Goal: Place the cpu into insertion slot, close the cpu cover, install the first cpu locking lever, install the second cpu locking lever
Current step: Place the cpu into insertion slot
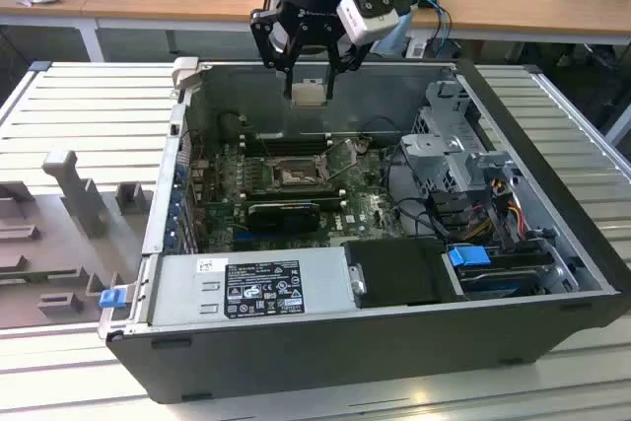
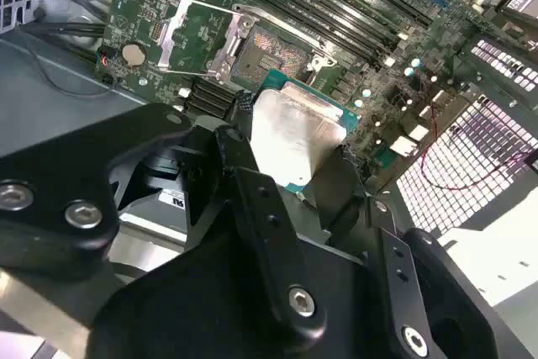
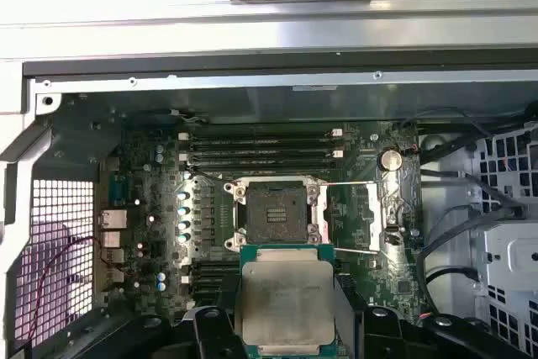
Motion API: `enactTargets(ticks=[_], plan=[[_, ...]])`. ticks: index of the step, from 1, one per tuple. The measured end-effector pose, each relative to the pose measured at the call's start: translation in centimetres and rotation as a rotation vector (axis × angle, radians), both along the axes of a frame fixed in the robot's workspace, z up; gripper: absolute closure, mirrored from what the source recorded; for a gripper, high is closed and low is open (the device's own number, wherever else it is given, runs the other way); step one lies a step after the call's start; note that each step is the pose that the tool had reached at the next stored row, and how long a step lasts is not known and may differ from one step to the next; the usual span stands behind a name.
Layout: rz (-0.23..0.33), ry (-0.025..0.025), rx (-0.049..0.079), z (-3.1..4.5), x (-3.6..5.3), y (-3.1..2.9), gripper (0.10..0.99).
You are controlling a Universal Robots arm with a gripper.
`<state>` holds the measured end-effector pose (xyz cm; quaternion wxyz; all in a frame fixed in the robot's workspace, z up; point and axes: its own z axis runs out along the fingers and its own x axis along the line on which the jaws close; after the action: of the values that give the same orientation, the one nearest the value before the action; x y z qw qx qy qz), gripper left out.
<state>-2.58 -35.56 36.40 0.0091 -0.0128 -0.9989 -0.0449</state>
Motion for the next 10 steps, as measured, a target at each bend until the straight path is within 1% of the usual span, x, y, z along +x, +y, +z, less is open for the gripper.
enactTargets(ticks=[1,4,10], plan=[[-0.004,0.0,0.0,0.0,0.0,0.0,0.557],[-0.062,0.0001,0.0,0.0,0.0,0.0,0.557],[-0.069,0.0002,0.0,-0.17,0.0,-0.01,0.557]])
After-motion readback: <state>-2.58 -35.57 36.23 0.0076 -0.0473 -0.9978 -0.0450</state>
